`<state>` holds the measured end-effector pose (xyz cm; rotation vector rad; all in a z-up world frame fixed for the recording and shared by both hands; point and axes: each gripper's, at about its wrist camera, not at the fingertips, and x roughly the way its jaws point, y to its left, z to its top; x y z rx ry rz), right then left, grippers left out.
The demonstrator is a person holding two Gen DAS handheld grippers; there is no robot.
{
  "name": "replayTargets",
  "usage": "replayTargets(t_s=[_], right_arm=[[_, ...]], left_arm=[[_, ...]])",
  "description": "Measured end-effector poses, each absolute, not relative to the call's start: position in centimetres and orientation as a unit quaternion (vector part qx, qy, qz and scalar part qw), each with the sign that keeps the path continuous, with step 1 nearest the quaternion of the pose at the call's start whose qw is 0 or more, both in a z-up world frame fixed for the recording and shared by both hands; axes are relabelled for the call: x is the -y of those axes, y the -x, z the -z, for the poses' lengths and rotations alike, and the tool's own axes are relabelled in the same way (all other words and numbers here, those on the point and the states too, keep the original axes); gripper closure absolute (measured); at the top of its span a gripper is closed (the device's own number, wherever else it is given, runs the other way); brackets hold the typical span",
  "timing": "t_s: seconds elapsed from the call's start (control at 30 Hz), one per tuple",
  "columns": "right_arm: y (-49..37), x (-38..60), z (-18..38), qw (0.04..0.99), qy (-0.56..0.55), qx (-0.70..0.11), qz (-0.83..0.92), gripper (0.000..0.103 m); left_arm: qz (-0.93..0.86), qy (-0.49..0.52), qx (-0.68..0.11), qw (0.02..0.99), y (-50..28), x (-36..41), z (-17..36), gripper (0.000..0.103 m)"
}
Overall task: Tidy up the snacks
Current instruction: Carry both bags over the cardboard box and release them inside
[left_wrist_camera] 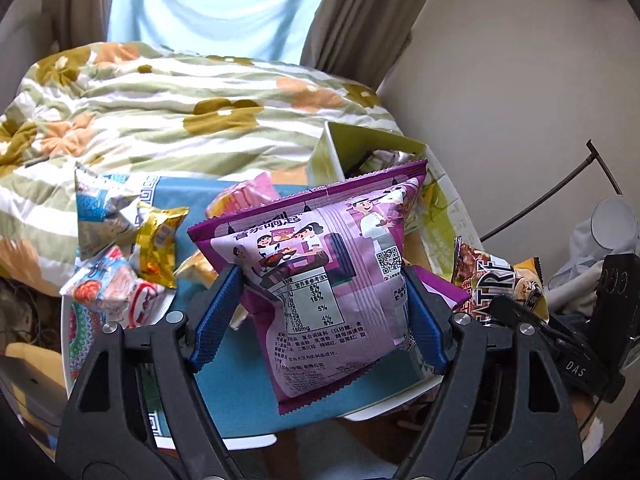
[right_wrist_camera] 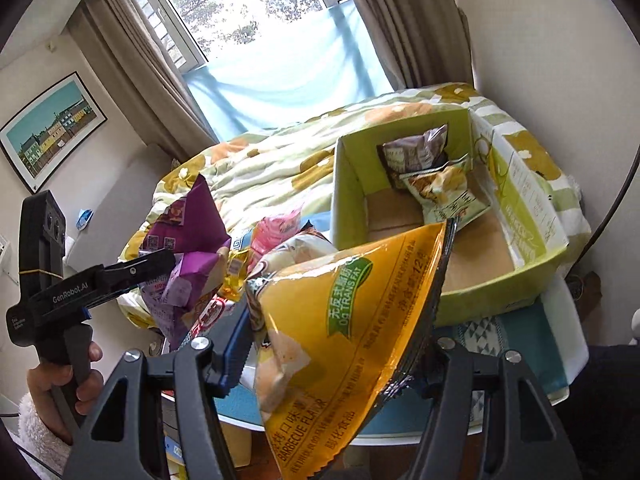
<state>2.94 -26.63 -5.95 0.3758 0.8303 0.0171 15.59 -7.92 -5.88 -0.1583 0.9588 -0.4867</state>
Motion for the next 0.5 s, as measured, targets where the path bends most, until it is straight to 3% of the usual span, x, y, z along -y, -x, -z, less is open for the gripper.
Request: replayTargets(t_s=[0.23, 0.5], right_arm=[[-4.2, 34.1, 3.9, 0.904, -0.154, -0.399, -0.004, 0.044], [-5.7, 42.0, 4.4, 0.900, -0.146, -0.411, -0.001, 0.044]], left_arm=[[0.237, 0.059, -0.454, 0.857, -17.7, 18.1, 5.1, 0.027], [0.218, 0.018, -0.487, 0.845, -20.5, 28.2, 8.8, 0.027]])
